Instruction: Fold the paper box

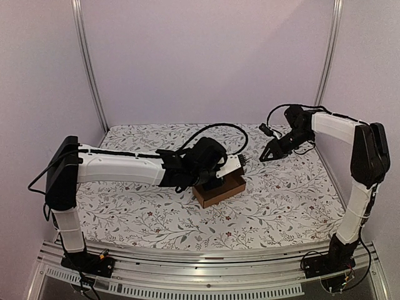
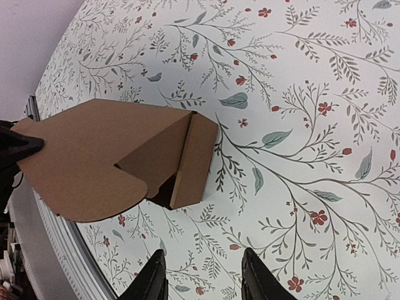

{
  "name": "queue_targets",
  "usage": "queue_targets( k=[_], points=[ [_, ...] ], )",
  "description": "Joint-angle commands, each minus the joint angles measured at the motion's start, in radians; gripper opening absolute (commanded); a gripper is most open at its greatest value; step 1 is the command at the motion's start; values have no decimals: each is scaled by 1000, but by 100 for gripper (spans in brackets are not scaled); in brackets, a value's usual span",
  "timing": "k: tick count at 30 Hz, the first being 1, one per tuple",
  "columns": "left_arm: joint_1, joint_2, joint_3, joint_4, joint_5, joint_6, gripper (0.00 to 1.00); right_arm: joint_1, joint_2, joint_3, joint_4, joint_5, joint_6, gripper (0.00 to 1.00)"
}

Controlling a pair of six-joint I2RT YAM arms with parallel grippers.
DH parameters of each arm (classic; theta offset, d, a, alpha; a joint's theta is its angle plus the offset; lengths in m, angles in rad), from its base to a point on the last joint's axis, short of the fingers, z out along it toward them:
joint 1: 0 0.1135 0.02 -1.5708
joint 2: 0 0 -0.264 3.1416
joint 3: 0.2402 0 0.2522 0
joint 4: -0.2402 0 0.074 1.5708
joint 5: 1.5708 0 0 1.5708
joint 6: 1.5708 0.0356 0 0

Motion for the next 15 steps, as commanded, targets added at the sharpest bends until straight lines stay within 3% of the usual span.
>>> queue_targets(
  k=[1, 3, 7, 8, 15],
  points=[
    [-14, 12, -18, 1, 8, 50, 0, 17, -204, -69, -23, -8, -279, 41],
    [-14, 5, -21, 1, 15, 66, 0, 30, -312, -125, 18, 5, -373, 47],
    [-12, -10, -36, 12, 37, 99, 0, 216, -501, -253, 111, 246, -618, 53],
    [-12, -13, -42, 22, 35, 105, 0, 257, -510, -230, 83, 292, -697, 53],
    [-12, -40, -88, 109, 16, 119, 1, 374, -394, -160, 85, 372, -826, 53]
  ],
)
